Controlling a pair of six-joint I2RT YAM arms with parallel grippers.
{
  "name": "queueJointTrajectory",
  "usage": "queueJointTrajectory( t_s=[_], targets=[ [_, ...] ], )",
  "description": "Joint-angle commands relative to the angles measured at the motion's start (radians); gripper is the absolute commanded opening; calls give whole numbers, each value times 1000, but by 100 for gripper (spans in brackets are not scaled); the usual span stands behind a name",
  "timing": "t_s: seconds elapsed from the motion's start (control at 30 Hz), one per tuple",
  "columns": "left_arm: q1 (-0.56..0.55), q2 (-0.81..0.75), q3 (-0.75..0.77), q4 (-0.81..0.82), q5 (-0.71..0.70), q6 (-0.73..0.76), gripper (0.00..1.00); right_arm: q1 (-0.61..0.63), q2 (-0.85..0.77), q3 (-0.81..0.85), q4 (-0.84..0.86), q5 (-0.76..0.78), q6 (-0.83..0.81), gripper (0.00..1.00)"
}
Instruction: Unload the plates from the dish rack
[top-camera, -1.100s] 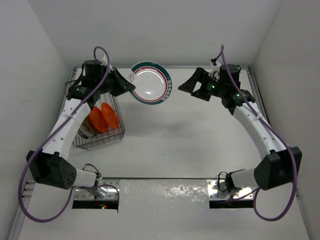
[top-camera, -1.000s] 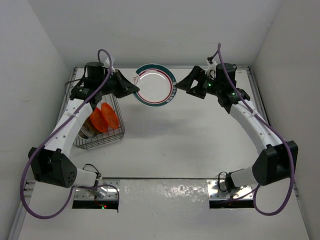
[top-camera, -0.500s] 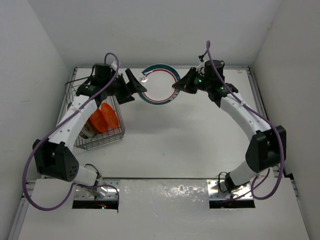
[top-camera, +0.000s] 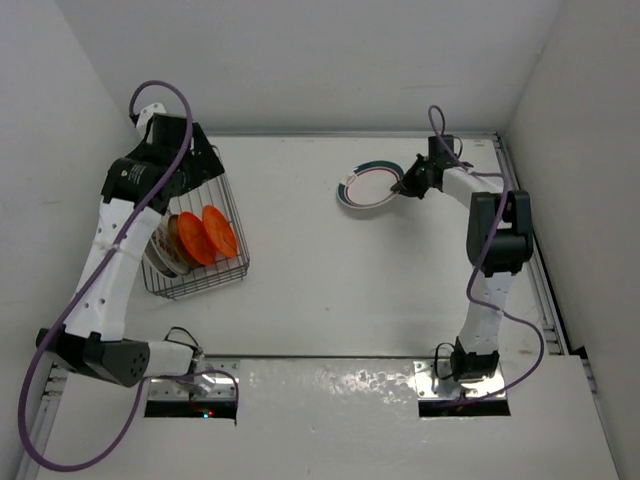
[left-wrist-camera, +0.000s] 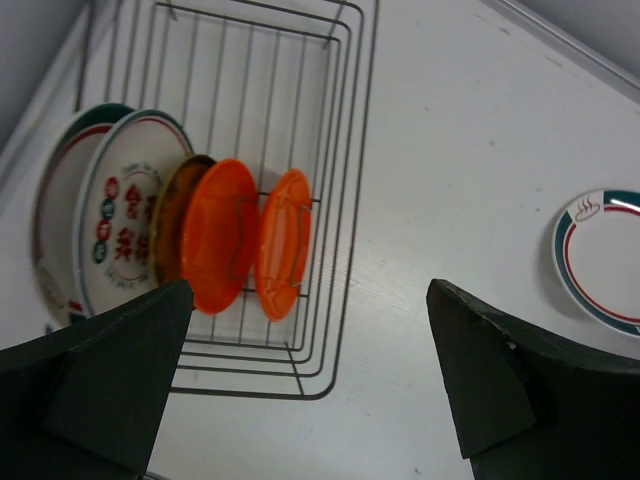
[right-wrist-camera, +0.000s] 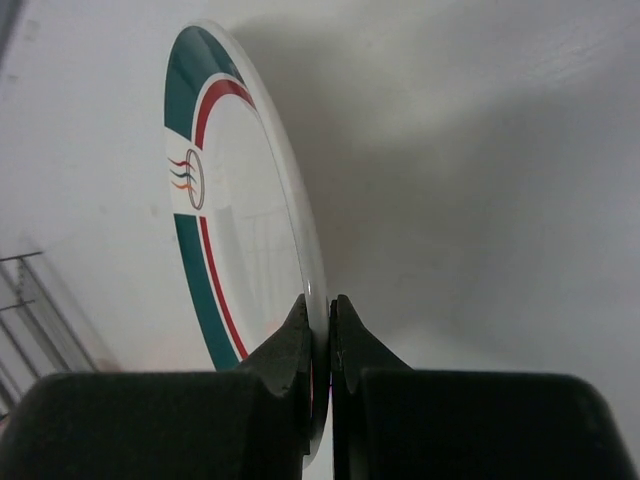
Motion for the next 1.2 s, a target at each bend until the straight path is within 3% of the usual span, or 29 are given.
queueJointTrajectory(
  t_s=[0.0, 0.07, 0.1, 0.13, 0.2, 0.27, 0.3, 0.37, 0.4, 0.43, 0.5, 0.57, 0.67, 0.73, 0.8, 1.17],
  targets=[
    [6, -56, -1, -73, -158, 10, 100, 4, 44, 115, -14, -61, -68, 0],
    [7, -82, -18, -104, -207, -9, 100, 1, 84, 140, -46, -67, -96, 3],
    [7, -87, -24, -131, -230, -19, 100, 1, 93, 142, -54, -70, -105, 12],
    [9, -92, -29, -145, -253, -29, 100, -1, 101, 143, -60, -75, -114, 29],
    [17, -92, -40, -200, -331, -70, 100, 1, 100, 154, -118, -65, -136, 79],
    [29, -89, -54, -213, -374, -85, 100, 2, 74, 154, -204, -6, -143, 99],
    [47, -81, -75, -214, -380, -85, 100, 2, 43, 165, -265, 94, -139, 99],
    [75, -63, -95, -217, -391, -81, 100, 2, 15, 233, -533, 242, -119, 99],
    [113, -38, -113, -211, -385, -70, 100, 4, -26, 255, -687, 393, -102, 99],
    [132, -23, -118, -210, -373, -59, 100, 7, -59, 235, -722, 441, -96, 99],
    [176, 14, -129, -196, -361, -33, 95, 19, -154, 130, -688, 431, -108, 99],
    [201, 45, -132, -182, -354, -18, 89, 37, -350, -110, -535, 387, -126, 99],
    [216, 69, -141, -152, -315, 39, 88, 68, -443, -225, -488, 341, -139, 99],
    [216, 98, -144, -127, -281, 57, 78, 91, -478, -281, -482, 316, -165, 99],
    [216, 124, -144, -130, -275, 63, 70, 129, -503, -297, -494, 305, -192, 99],
    [216, 180, -193, -135, -276, 60, 47, 186, -577, -384, -425, 210, -189, 99]
  ],
)
